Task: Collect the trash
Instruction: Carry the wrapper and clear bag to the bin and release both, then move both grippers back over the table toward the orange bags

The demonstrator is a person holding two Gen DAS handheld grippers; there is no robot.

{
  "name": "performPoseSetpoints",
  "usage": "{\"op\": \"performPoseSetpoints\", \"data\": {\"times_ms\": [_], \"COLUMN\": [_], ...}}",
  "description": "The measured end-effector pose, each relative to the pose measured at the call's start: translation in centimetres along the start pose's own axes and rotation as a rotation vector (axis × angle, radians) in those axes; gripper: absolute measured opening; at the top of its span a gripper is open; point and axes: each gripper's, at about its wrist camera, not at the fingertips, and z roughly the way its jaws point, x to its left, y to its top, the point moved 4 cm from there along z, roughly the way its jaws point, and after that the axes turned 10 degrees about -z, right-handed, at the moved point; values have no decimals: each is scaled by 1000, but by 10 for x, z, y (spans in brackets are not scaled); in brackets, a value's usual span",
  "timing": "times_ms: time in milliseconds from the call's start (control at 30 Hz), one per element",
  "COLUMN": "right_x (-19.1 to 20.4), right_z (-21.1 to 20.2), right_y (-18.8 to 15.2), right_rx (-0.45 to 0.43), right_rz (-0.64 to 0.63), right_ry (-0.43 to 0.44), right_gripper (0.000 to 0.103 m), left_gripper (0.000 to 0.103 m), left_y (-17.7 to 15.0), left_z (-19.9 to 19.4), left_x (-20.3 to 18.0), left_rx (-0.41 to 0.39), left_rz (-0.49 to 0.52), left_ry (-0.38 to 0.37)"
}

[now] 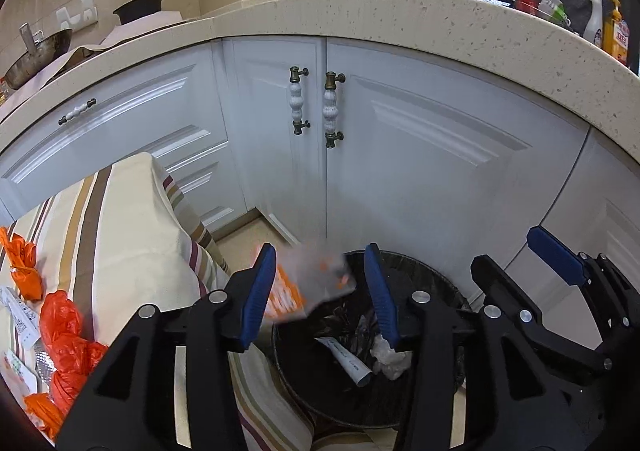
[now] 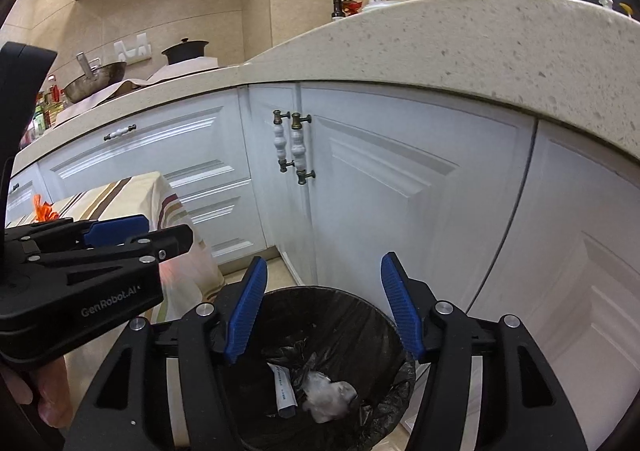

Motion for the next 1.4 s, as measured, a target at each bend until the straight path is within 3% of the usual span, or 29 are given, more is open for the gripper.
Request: {"op": "performPoseSetpoints", "data": {"times_ms": [67,333,633,867,1100,1400], "right_x": [-2,1,32,89,160,217], "right_z": [-1,-15,-36,-45,-52,-46], "right_y": [0,4,16,25,33,36], "right_rx": [2,-3,-29,-44,-49,-10], "right_rz": [5,14,-5,-36,-115,-202], "right_ry": [-3,-17,23,138,267,346], "right_gripper": [58,59,59,59,59,59], "left_gripper": [52,56,62,64,67,68], "left_y": [1,9,13,4,-13,-46], "left_z": [-4,-28,-78,-122,-160,-179], "left_x": [1,14,51,111,186,268], "left_rx": [-9,-48,-111,-153,-184,-149], "left_rz": [3,-19,-47,-87,-154,-263], "left_ry": [0,-18,-15,56,190,327]}}
